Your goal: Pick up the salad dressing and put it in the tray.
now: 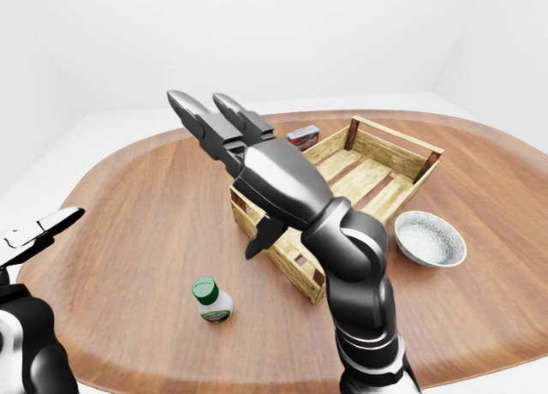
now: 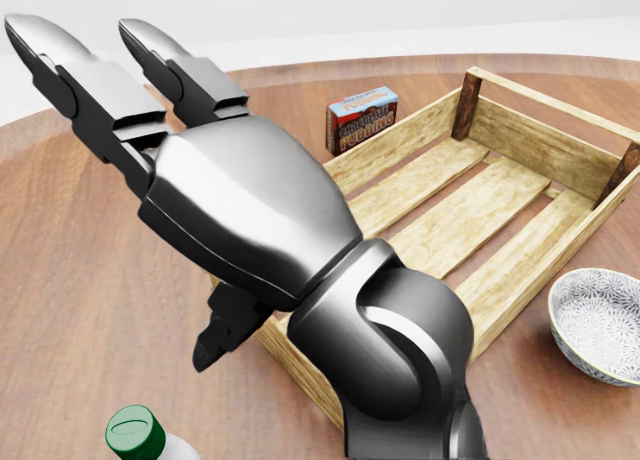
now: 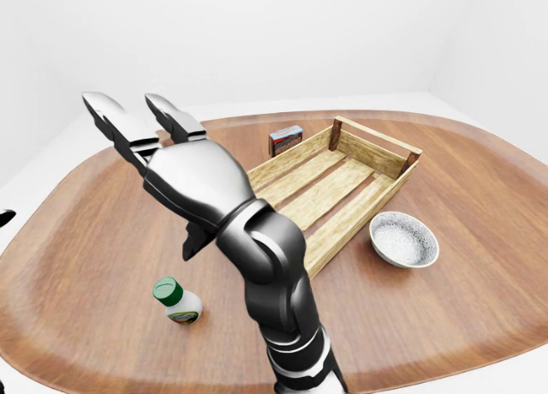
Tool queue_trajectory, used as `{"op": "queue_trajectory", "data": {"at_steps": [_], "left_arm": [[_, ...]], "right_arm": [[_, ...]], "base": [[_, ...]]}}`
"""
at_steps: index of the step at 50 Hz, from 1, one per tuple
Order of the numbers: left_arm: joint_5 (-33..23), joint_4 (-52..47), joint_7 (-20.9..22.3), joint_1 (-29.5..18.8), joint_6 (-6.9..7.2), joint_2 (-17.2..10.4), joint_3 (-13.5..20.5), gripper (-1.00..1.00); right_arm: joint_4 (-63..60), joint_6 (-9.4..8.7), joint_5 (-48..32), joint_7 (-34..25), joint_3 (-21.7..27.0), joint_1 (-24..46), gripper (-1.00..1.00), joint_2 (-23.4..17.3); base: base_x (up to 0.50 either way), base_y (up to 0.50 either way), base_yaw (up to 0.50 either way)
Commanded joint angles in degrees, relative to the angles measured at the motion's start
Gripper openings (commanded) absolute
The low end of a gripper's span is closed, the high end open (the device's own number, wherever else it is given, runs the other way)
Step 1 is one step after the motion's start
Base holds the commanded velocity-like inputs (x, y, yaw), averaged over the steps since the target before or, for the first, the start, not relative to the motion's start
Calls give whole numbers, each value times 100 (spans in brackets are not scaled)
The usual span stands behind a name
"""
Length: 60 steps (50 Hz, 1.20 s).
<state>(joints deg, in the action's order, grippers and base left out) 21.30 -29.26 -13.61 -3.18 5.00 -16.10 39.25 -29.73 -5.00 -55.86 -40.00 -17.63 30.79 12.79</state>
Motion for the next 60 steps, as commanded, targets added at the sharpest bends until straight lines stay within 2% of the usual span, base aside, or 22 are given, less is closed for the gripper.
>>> {"op": "queue_trajectory", "data": {"at_steps": [1, 6, 7, 8, 12, 14, 15, 16, 28, 34, 38, 46, 47, 49, 50, 51, 53, 58, 60], "left_arm": [[-46, 5, 18, 6, 0, 56, -93, 100], [-43, 84, 24, -8, 0, 50, -98, 100], [-41, 93, 28, 3, 0, 54, -95, 100], [-9, -17, 16, 32, 0, 76, -91, 100], [-5, -3, 21, 23, 0, 80, -93, 100], [-20, 51, 33, 26, 0, 81, -96, 100], [-52, -18, 36, 75, 0, 151, -162, 100], [-68, -12, 43, 78, 0, 162, -174, 100], [-57, -33, 52, 80, 0, 172, -152, 100], [-69, -29, 53, 77, 0, 175, -159, 100], [-58, -38, 52, 81, 0, 174, -151, 100], [-47, -66, 46, 77, 0, 172, -153, 100], [-50, -69, 47, 78, 0, 173, -155, 100], [-54, -82, 45, 77, 0, 177, -165, 100], [-55, -86, 51, 80, 0, 180, -168, 100], [-60, -89, 53, 83, 0, 185, -171, 100], [-58, -110, 49, 79, 0, 182, -167, 100], [-70, -121, 53, 76, 0, 197, -197, 100], [-67, -139, 58, 82, 0, 203, -196, 100]], "right_arm": [[657, 0, -1845, 0, -575, -415, 100, 651], [761, 0, -2142, 0, -781, -1032, 100, 702], [787, 0, -2180, 0, -818, -1145, 100, 626], [763, 0, -2356, 0, -1078, -1584, 100, 307], [894, 0, -2360, 0, -1140, -2058, 100, 216], [995, 0, -2295, 0, -1202, -2211, 100, 309], [4315, 0, -1186, 0, -987, -1953, 100, 625], [4733, 0, -1048, 0, -977, -1800, 100, 648], [4881, 0, -859, 0, -1182, -1781, 100, 696], [4926, 0, -394, 0, -1205, -1581, 100, 721], [5226, 0, -381, 0, -1423, -1509, 100, 721], [6491, 0, -288, 0, -661, -580, 100, 721], [6655, 70, -278, 0, -565, -470, 100, 721], [7339, 361, -84, 0, -207, 7, 100, 721], [7587, 395, -24, 65, -57, 181, -100, 721], [8093, 529, 270, 209, 231, 510, -100, 721], [8506, 709, 337, 504, 295, 744, -100, 721], [7678, 550, 143, 47, 57, 304, -100, 721], [7565, 537, 138, 0, 56, 269, -100, 721]], "base": [[0, 0, 0], [0, 0, 0], [0, 0, 0], [0, 0, 0], [0, 0, 0], [0, 0, 0], [0, 0, 0], [0, 0, 0], [0, 0, 0], [0, 0, 0], [0, 0, 0], [0, 0, 0], [0, 0, 0], [0, 0, 0], [0, 0, 0], [0, 0, 0], [0, 0, 0], [0, 0, 0], [0, 0, 0]]}}
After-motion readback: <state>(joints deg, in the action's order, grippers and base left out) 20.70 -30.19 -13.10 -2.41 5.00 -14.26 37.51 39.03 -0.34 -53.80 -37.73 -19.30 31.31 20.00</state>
